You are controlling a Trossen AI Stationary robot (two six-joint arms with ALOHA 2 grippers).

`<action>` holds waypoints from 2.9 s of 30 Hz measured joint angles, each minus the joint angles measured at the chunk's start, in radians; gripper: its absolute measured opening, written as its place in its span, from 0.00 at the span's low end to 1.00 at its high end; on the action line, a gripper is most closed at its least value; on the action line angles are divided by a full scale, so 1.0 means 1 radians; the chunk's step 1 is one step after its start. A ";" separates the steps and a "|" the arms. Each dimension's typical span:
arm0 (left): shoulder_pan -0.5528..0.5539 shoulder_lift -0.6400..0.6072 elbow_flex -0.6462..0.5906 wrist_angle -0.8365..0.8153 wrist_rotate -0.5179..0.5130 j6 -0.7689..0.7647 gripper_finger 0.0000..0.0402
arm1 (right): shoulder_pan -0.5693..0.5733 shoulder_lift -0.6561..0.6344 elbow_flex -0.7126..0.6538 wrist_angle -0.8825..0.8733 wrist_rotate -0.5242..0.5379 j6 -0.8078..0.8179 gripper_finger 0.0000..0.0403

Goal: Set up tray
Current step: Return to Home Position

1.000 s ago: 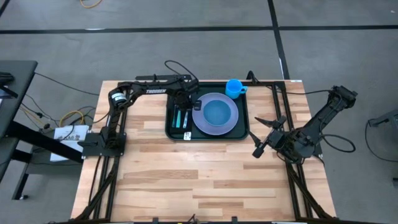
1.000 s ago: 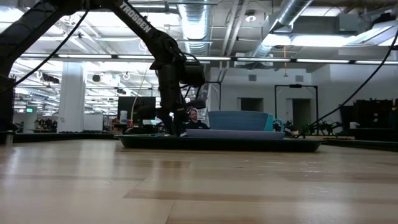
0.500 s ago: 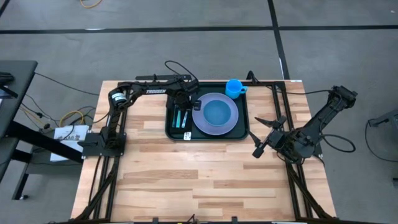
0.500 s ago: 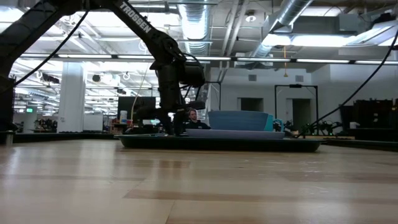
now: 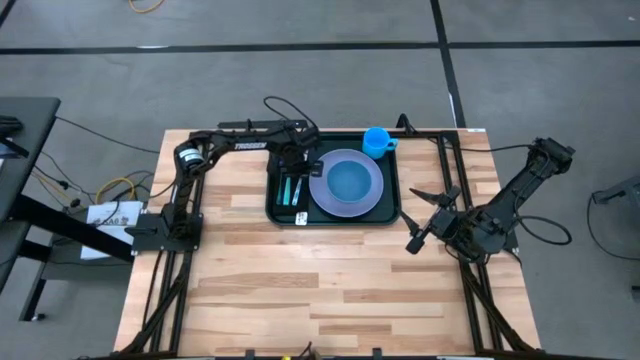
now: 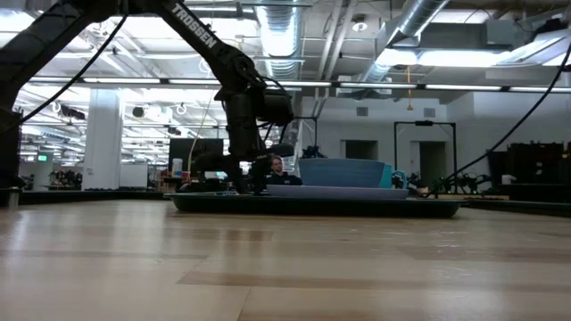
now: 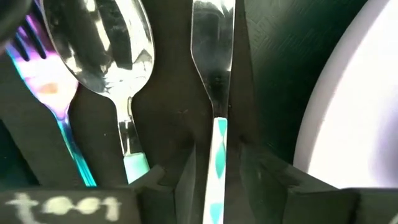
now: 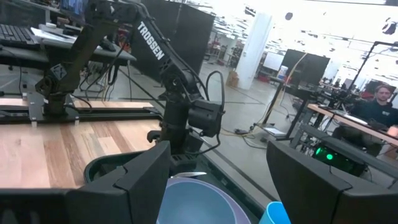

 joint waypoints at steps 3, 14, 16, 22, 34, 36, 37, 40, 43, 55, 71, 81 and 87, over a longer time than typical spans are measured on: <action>0.008 0.000 0.008 -0.011 0.047 0.007 0.30 | 0.000 0.000 0.000 0.000 0.000 0.000 0.65; 0.008 0.000 0.160 -0.319 0.021 0.117 0.30 | 0.000 0.000 0.000 -0.006 0.000 0.000 0.65; 0.008 0.000 0.209 -0.442 -0.017 0.148 0.30 | 0.000 0.000 0.000 -0.016 -0.001 0.000 0.65; -0.009 -0.010 0.391 -0.792 -0.251 0.192 0.30 | 0.000 0.000 0.000 -0.023 0.000 -0.030 0.65; -0.136 -0.366 0.459 -0.778 -0.357 0.440 0.30 | 0.000 0.020 0.000 -0.027 0.001 -0.151 0.65; -0.172 -0.430 0.460 -0.779 -0.398 0.474 0.30 | 0.000 0.021 0.000 -0.019 0.001 -0.257 0.65; -0.190 -0.458 0.459 -0.778 -0.426 0.475 0.30 | 0.000 0.021 0.000 -0.019 0.001 -0.287 0.65; -0.228 -0.541 0.458 -0.777 -0.519 0.485 0.30 | 0.000 0.021 0.000 -0.019 0.001 -0.312 0.65; -0.259 -0.616 0.458 -0.778 -0.497 0.470 0.30 | 0.000 0.021 0.000 -0.041 0.001 -0.272 0.65; -0.507 -0.843 0.107 -0.161 -0.494 0.578 0.30 | -0.076 -0.130 -0.001 -0.100 -0.383 0.116 0.65; -0.475 -1.191 -1.041 1.139 0.002 0.545 0.30 | -0.269 -0.840 -0.208 -0.643 -0.813 0.428 0.65; -0.475 -1.520 -1.449 1.447 0.030 0.645 0.30 | -0.269 -0.889 -0.271 -0.533 -0.895 0.236 0.65; -0.477 -1.701 -1.490 1.287 0.031 0.676 0.30 | -0.269 -0.913 -0.269 -0.534 -0.943 0.234 0.65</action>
